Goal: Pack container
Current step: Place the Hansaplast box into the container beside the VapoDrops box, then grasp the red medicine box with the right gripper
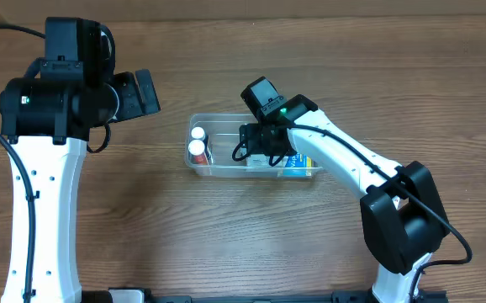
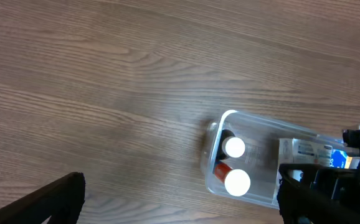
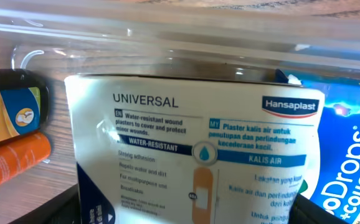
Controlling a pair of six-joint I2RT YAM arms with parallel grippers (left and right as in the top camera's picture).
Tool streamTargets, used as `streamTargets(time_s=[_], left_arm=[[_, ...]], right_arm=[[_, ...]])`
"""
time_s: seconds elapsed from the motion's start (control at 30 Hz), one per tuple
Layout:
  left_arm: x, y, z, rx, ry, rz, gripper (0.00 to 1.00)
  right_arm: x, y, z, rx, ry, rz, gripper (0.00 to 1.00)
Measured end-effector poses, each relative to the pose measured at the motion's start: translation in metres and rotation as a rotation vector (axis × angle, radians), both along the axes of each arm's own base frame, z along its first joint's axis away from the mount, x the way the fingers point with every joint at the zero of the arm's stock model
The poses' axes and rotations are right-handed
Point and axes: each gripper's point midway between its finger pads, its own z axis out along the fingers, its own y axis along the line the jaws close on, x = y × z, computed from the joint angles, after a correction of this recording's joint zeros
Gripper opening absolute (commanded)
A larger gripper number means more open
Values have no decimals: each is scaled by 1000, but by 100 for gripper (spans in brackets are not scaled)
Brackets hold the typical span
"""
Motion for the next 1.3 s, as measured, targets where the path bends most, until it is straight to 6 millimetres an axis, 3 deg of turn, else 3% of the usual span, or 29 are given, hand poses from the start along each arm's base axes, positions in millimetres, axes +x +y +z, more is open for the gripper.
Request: streamTargets(time_s=[0.7, 0.83, 0.93, 1.03, 1.07, 1.13, 1.2, 1.3], left_arm=[[0, 0, 0, 0, 0, 0, 100], [0, 0, 0, 0, 0, 0, 100], [0, 0, 0, 1, 0, -1, 100], [0, 0, 0, 2, 1, -4, 100], [-1, 0, -1, 6, 4, -9, 100], [-2, 0, -1, 10, 8, -15, 100], [-2, 0, -1, 10, 9, -16, 100], [-2, 0, -1, 11, 10, -18, 100]], right_arm=[[1, 0, 0, 2, -2, 1, 82], [-8, -12, 0, -51, 32, -8, 85], [-5, -37, 25, -101, 4, -52, 90], [13, -65, 80, -63, -125, -144, 97], [21, -95, 125, -27, -224, -228, 98], [23, -131, 159, -10, -290, -320, 100], [15, -177, 178, -28, -306, -429, 100], [2, -235, 173, -96, -252, -562, 100]])
